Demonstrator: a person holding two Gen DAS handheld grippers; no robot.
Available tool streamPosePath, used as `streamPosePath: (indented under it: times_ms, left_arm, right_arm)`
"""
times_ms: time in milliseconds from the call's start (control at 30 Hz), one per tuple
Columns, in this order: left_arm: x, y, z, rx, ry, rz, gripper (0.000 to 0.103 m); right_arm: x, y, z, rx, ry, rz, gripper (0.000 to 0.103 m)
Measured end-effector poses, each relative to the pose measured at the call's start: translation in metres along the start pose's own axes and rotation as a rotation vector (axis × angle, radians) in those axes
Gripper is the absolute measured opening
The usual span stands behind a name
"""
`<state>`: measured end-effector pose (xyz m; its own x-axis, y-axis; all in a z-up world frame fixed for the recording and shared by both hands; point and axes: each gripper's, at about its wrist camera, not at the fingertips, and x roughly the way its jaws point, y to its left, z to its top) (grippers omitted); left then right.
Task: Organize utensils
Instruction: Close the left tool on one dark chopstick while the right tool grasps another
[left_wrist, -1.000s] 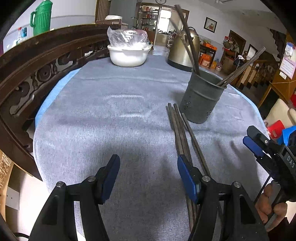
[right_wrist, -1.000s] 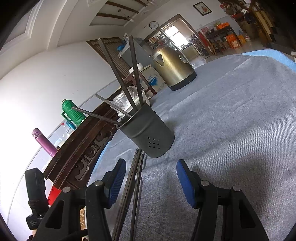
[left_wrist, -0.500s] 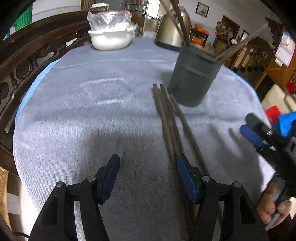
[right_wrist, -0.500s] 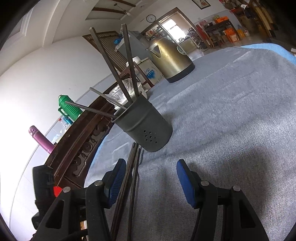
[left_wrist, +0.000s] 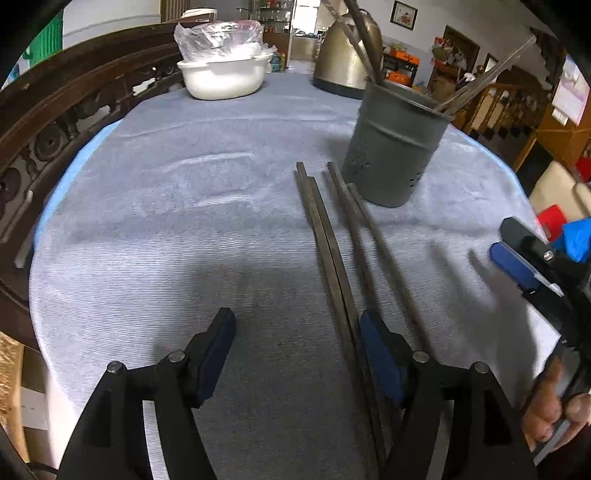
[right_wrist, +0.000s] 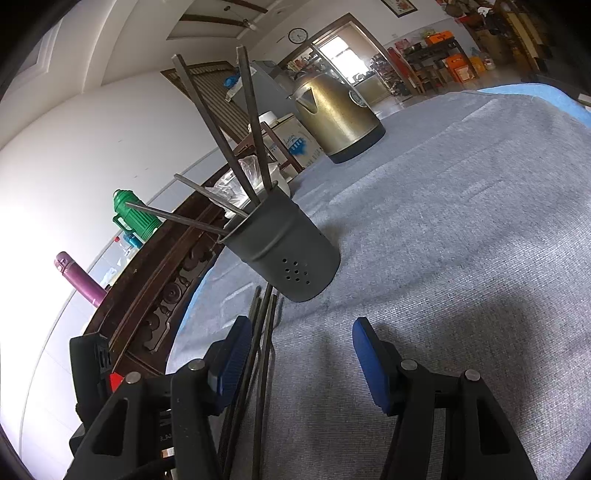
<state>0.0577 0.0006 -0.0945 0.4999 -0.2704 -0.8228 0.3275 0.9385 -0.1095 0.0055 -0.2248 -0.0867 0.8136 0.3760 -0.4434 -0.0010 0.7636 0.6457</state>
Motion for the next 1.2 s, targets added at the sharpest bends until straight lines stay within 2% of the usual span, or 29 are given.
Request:
streamPosePath:
  times_ms: [233, 433, 633, 967, 1200]
  left_arm:
    - [-0.005, 0.016, -0.001, -0.034, 0.017, 0.022, 0.072]
    - [-0.009, 0.031, -0.006, -0.048, 0.033, -0.002, 0.072]
    - [-0.014, 0.051, -0.004, -0.125, 0.025, -0.034, 0.072]
    - [-0.005, 0.042, 0.005, -0.070, 0.030, -0.010, 0.072]
    - [0.000, 0.049, 0.009, -0.089, 0.034, 0.010, 0.072]
  right_arm:
    - [0.000, -0.001, 0.000, 0.002, 0.000, 0.000, 0.062]
    - [0.000, -0.001, 0.001, 0.006, 0.003, 0.002, 0.061]
    - [0.001, -0.001, 0.000, 0.007, 0.007, -0.001, 0.060]
    - [0.003, -0.002, 0.000, 0.009, 0.017, -0.009, 0.060]
    - [0.005, -0.002, -0.001, 0.009, 0.023, -0.008, 0.060]
